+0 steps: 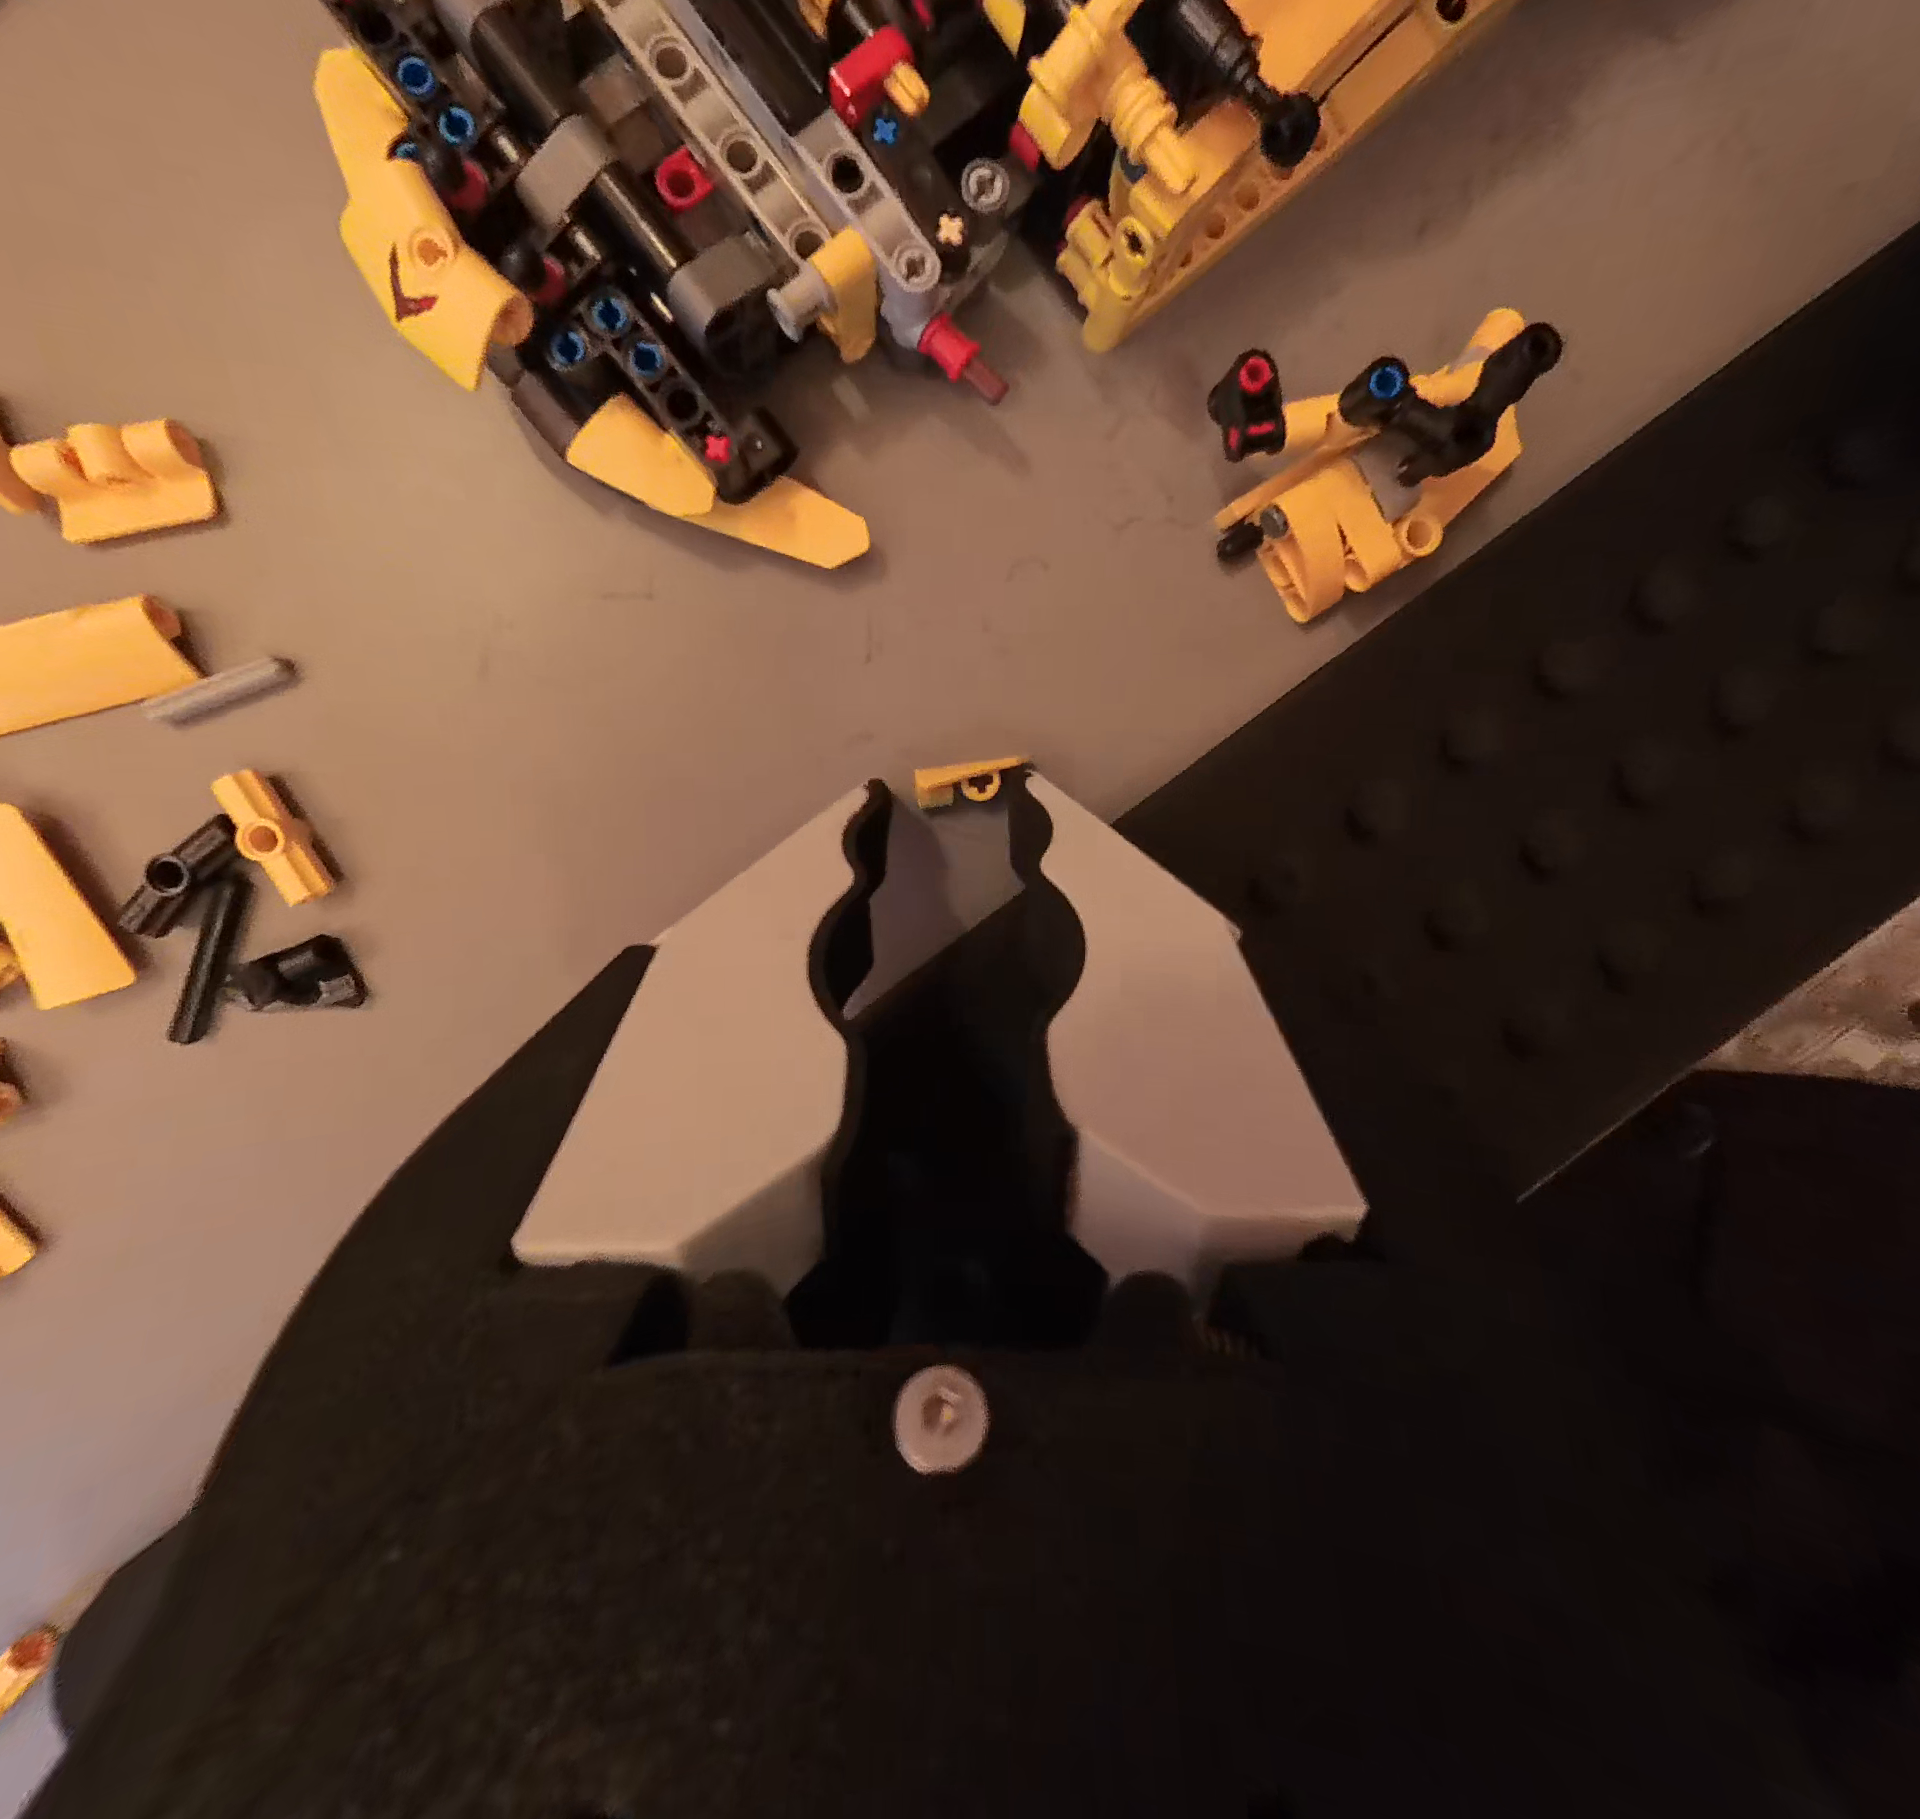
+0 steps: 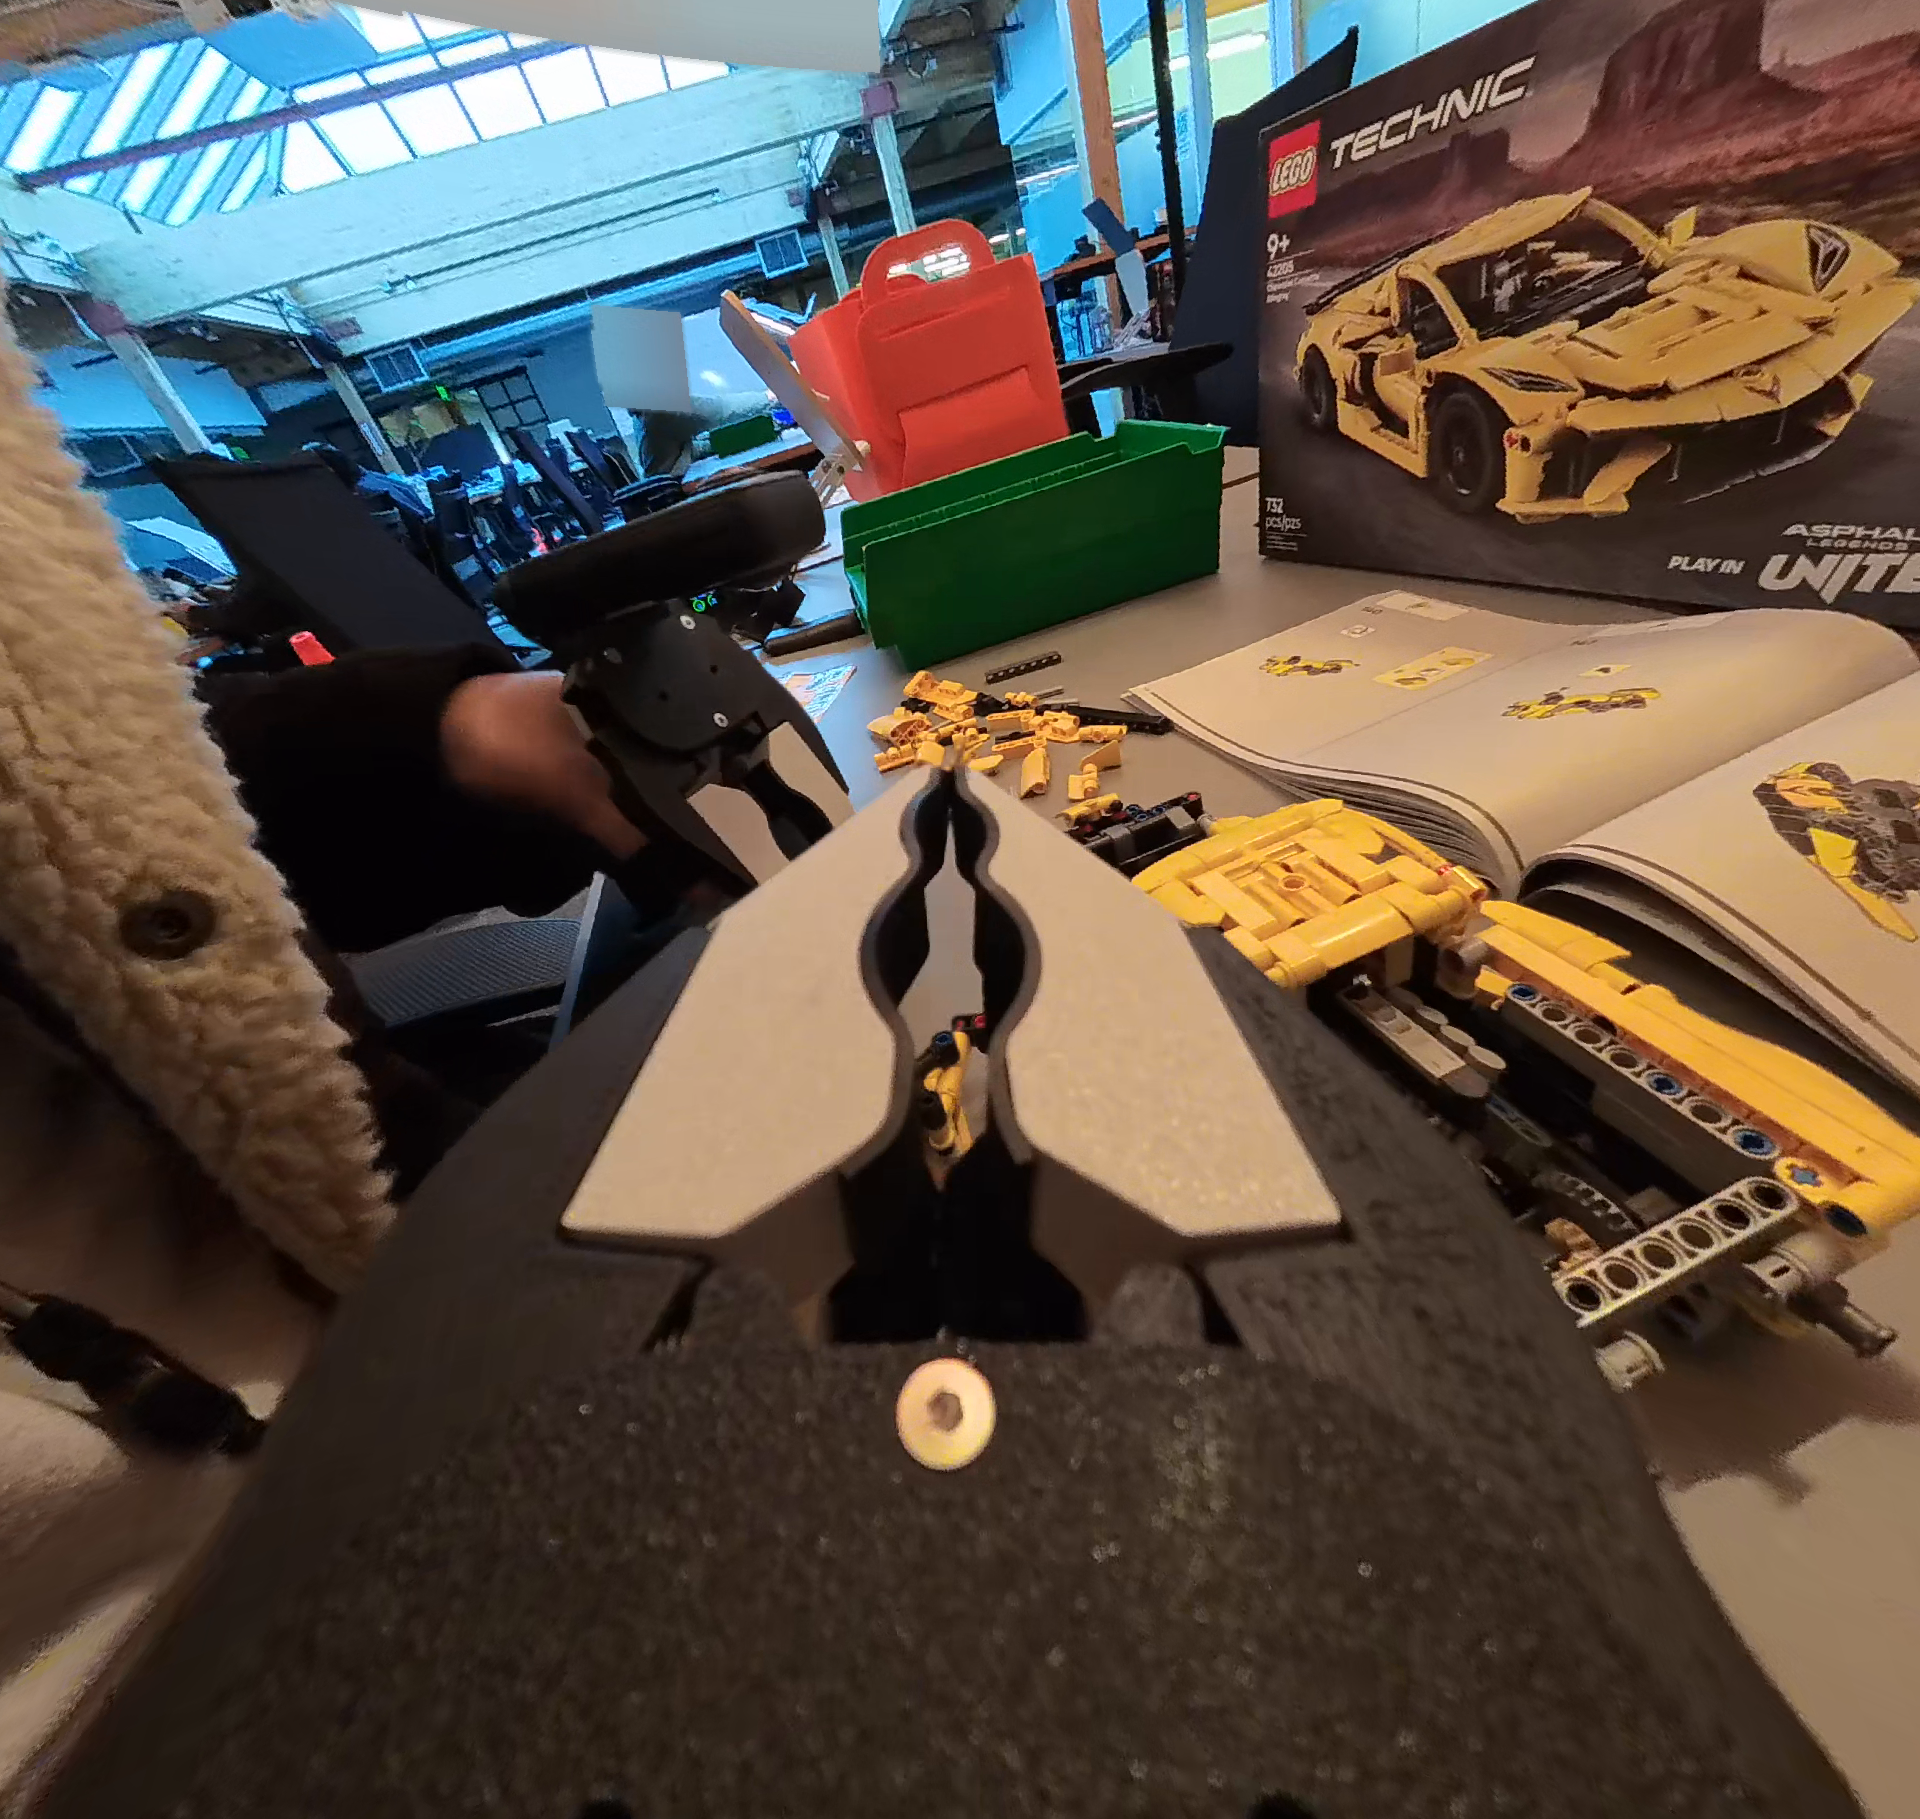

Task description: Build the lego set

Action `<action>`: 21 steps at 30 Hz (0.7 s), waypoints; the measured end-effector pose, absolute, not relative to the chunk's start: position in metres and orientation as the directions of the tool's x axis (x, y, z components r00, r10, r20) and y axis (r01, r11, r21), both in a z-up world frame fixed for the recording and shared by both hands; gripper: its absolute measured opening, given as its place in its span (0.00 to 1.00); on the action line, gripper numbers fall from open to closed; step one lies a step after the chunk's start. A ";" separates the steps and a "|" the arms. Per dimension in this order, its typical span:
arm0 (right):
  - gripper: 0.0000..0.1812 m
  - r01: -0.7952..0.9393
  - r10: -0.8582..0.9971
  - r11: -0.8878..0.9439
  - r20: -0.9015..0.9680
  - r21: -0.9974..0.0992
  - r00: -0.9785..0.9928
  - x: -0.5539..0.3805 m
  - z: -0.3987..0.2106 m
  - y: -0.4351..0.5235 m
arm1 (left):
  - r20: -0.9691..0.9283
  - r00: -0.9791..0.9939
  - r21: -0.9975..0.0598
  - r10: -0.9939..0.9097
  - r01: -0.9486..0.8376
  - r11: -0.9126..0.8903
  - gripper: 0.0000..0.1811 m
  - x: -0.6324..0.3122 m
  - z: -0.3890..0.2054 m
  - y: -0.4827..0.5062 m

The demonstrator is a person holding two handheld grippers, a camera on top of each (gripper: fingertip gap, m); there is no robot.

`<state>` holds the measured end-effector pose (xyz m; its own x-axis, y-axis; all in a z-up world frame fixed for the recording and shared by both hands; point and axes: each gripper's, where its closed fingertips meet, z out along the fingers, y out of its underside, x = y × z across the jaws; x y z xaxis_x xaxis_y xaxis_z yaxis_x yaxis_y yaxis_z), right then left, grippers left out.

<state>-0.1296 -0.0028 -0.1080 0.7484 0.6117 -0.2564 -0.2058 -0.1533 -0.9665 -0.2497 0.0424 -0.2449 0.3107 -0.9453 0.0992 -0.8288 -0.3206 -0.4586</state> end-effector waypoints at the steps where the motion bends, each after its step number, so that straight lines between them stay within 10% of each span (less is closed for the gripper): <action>1: 0.00 -0.211 0.613 -0.155 -0.262 -0.965 0.745 -0.129 -0.108 -0.003 | 0.094 0.301 -0.453 -0.949 -0.836 -0.310 0.13 -0.250 -0.245 0.042; 21: 0.00 -0.224 0.629 -0.184 -0.290 -0.957 0.721 -0.132 -0.111 -0.001 | -0.011 0.122 -0.544 -0.993 -0.834 -0.096 0.09 -0.240 -0.240 0.045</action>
<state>-0.1323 -0.0015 -0.1111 0.7210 0.6294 -0.2898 -0.2239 -0.1842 -0.9570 -0.2401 0.0450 -0.2402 0.1215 -0.9925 -0.0109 -0.8338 -0.0961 -0.5437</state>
